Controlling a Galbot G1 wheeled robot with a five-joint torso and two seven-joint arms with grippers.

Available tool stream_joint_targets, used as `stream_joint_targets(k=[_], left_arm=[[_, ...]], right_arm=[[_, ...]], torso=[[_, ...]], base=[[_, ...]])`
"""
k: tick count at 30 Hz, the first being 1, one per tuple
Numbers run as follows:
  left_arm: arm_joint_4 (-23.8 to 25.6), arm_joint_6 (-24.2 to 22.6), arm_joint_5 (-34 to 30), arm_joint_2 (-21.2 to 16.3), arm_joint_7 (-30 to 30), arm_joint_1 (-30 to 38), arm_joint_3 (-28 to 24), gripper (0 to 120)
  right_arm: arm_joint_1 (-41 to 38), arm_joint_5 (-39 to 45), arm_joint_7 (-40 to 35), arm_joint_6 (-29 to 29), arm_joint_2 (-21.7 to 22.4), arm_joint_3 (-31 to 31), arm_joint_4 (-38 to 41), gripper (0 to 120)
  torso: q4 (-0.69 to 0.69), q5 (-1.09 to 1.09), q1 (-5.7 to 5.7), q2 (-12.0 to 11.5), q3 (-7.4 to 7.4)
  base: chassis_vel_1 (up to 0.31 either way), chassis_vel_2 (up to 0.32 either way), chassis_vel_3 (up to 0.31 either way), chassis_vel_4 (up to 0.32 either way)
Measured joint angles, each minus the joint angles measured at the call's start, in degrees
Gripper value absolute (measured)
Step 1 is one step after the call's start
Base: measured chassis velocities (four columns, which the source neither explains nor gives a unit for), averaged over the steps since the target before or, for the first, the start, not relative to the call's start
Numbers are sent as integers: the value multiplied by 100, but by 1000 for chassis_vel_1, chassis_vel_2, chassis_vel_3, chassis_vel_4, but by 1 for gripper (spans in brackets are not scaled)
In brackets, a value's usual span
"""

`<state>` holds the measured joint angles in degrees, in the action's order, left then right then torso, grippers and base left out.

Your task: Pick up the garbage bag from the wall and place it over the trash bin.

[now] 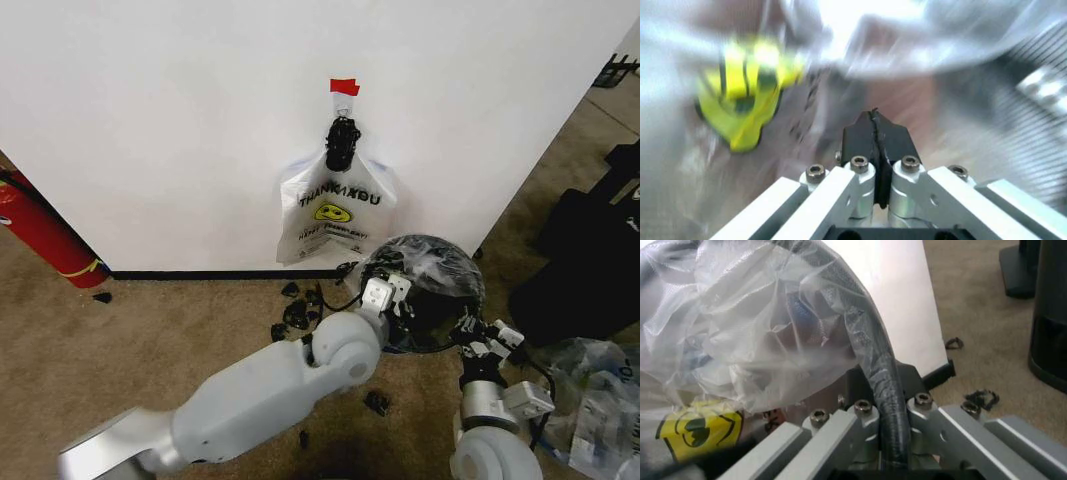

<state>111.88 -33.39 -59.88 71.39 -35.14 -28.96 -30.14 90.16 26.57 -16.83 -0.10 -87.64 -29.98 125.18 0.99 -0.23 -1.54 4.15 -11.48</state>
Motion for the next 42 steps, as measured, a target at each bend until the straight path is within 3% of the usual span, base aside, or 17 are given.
stream_joint_targets(k=[10, 23, 29, 37, 42], left_arm=[[-94, 299, 355, 189, -142, 128, 76, 0], [-1182, 379, 424, 779, -492, 279, -3, 0], [-1444, 425, 611, 810, -492, 313, -2, 0], [-1512, 335, 657, 730, -509, 364, -1, 0], [-963, 261, 548, 499, -404, 352, -87, 0]], right_arm=[[73, 7, -21, -15, -50, -2, 47, 0], [336, -394, 165, 127, -153, 34, 363, 0], [371, -412, 212, 139, -138, 53, 357, 0], [310, -520, 274, 168, -130, 96, 211, 0], [209, -512, 233, 171, -79, 57, 123, 0]], torso=[[1, 1, 0, 0, 0], [1, 1, 0, 0, -1], [0, 0, 0, 0, -1], [0, 0, 0, 0, -1], [-1, 0, 0, 0, -1]], base=[[0, 0, 0, 0], [0, 0, 0, 0], [0, 0, 0, 0], [0, 0, 0, 0], [0, 0, 0, 0]])
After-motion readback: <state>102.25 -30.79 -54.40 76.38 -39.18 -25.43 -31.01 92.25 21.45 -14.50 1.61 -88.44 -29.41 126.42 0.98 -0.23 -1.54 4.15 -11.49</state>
